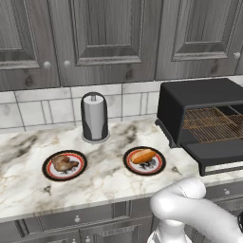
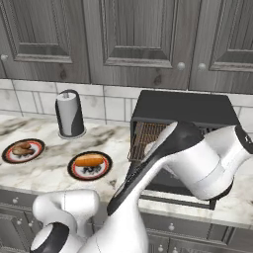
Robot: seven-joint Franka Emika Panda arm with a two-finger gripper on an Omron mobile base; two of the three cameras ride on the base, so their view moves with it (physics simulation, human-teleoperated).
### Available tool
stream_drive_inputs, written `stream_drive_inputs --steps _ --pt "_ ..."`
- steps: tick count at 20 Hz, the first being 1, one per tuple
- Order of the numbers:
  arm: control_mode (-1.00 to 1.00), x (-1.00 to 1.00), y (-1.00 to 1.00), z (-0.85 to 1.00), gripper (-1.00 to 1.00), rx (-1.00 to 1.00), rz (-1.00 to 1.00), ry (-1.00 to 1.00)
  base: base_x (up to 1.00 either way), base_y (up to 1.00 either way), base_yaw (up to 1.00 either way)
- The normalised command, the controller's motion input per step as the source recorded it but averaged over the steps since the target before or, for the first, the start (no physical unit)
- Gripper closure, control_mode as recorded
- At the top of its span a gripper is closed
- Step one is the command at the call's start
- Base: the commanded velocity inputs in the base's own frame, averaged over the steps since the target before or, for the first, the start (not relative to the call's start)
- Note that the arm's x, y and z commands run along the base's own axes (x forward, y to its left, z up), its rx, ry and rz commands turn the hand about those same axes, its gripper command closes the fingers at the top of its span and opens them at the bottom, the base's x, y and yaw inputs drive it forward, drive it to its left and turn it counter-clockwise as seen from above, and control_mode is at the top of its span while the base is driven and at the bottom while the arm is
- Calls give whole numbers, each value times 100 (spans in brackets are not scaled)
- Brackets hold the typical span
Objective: Open the toaster oven door. Place the hotdog bun on the bottom rack in the toaster oven and place the chicken drumstick on the top rack.
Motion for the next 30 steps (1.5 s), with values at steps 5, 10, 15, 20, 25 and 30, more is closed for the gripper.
stream_drive_inputs --steps 5,10,15,20,25,30 --pt "-100 -76 100 79 -100 -37 2 -24 0 0 0" --pt "-100 -37 100 100 -100 -35 0 2 0 0 0" --pt "-100 -4 100 89 -100 -31 2 29 0 0 0" --pt "-100 0 100 45 -100 -24 11 33 0 0 0" --pt "-100 -3 100 5 -100 -17 27 24 0 0 0" --pt "-100 -3 100 -18 -100 -11 48 17 0 0 0"
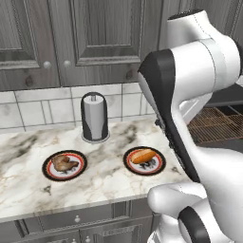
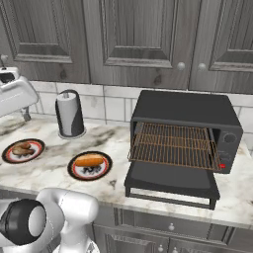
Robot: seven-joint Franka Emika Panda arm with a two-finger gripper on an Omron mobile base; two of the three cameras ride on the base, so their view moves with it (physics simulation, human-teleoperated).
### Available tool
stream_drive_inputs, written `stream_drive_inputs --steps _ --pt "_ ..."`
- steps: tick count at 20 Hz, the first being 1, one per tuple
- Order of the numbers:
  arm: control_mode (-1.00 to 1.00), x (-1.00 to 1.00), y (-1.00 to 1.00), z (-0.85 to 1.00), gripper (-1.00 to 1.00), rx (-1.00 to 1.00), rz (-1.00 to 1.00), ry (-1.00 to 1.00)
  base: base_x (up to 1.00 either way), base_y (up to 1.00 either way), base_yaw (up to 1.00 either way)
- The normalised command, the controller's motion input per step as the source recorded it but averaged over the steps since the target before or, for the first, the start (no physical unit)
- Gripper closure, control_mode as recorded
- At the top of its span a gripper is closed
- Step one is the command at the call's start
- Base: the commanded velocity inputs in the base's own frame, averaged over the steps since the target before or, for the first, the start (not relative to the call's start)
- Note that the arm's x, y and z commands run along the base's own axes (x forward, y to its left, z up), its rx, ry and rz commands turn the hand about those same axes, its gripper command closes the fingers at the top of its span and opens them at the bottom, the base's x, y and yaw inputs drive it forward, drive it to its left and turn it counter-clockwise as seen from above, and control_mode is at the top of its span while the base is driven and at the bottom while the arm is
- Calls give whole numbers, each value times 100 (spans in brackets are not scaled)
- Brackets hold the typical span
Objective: Open the toaster oven door. Place the hotdog bun on the bottom rack in the toaster oven and place the chicken drumstick on the top rack.
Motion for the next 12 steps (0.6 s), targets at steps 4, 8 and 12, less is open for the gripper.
stream_drive_inputs --steps 4,8,12 --pt "-100 24 100 -56 -100 -2 48 5 0 0 0" --pt "-100 47 100 -69 -100 0 42 8 0 0 0" --pt "-100 92 100 -67 -100 0 31 13 0 0 0"
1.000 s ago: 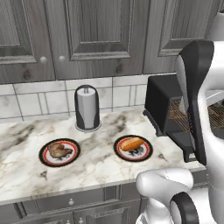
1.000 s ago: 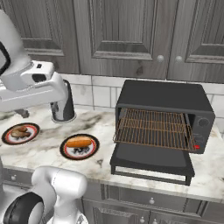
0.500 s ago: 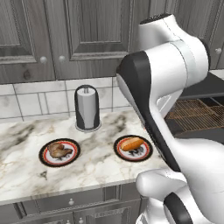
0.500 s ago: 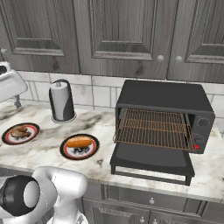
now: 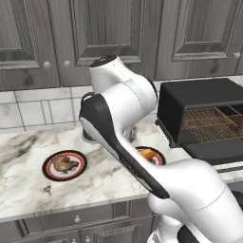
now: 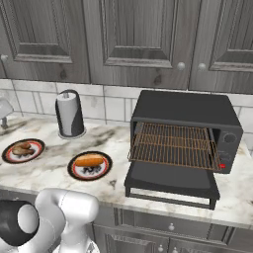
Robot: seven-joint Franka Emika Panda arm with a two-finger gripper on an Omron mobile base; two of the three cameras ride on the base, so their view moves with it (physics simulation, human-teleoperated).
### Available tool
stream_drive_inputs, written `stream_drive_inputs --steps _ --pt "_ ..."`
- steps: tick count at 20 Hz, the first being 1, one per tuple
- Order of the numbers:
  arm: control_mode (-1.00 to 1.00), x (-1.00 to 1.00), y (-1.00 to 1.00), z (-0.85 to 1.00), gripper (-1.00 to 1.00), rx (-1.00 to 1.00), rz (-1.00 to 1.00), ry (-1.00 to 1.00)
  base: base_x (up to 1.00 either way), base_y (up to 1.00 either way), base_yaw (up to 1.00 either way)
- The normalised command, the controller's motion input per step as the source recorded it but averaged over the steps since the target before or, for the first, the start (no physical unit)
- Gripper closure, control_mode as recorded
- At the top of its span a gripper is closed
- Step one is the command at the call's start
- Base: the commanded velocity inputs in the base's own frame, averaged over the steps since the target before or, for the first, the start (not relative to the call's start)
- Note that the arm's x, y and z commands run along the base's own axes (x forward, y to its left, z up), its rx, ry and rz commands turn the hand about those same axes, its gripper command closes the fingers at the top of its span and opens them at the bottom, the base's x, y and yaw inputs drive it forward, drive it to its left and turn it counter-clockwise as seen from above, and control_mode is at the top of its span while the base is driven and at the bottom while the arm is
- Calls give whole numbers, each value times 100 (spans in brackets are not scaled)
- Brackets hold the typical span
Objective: Open the toaster oven door. Place the hotdog bun on the bottom rack in the toaster oven and place the chicken drumstick on the top rack.
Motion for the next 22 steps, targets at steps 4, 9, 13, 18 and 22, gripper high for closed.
stream_drive_inputs --steps 4,9,13,18,22 --pt "-100 94 89 -26 -100 -3 13 42 0 0 0" --pt "-100 72 85 -73 -100 -6 14 33 0 0 0" --pt "-100 69 27 -94 -100 -3 13 12 0 0 0" --pt "-100 48 0 -61 -100 0 8 1 0 0 0" --pt "-100 13 4 -57 -100 0 8 0 0 0 0"
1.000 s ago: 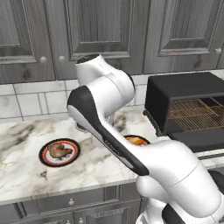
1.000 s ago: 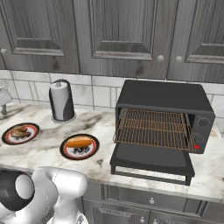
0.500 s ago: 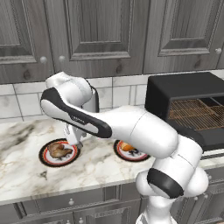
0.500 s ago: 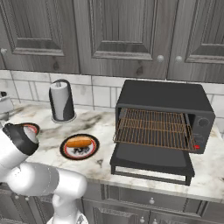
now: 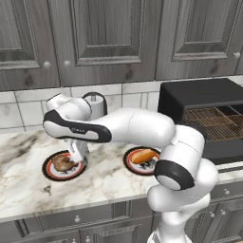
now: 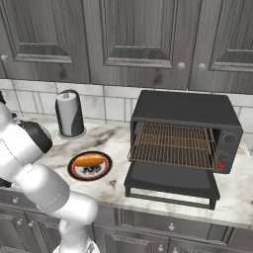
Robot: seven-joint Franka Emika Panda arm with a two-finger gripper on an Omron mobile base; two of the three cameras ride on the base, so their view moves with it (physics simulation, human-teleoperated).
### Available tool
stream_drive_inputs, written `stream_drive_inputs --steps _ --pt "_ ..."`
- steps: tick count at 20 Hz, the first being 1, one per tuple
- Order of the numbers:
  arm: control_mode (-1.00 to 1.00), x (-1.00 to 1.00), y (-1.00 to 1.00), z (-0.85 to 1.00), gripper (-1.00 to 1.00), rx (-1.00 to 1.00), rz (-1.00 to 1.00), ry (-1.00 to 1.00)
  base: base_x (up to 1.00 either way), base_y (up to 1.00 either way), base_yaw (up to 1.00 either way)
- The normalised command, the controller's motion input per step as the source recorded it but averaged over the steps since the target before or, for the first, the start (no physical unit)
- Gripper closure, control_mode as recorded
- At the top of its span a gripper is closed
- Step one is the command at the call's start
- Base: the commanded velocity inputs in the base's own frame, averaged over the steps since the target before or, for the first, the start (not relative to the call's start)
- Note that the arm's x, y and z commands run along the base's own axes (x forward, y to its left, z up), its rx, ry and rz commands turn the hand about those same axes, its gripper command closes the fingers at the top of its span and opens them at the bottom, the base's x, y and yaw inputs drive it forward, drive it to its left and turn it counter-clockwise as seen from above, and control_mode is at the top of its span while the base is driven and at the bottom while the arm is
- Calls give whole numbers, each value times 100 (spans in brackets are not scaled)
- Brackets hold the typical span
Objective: Open the toaster oven door. Place the hotdog bun on the bottom rack in the toaster oven and place the chicken drumstick on the top rack.
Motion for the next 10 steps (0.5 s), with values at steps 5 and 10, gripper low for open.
stream_drive_inputs --steps 5,10 --pt "-100 25 0 -39 -100 3 7 -1 0 0 0" --pt "-100 39 13 -38 -100 2 3 -4 0 0 0"
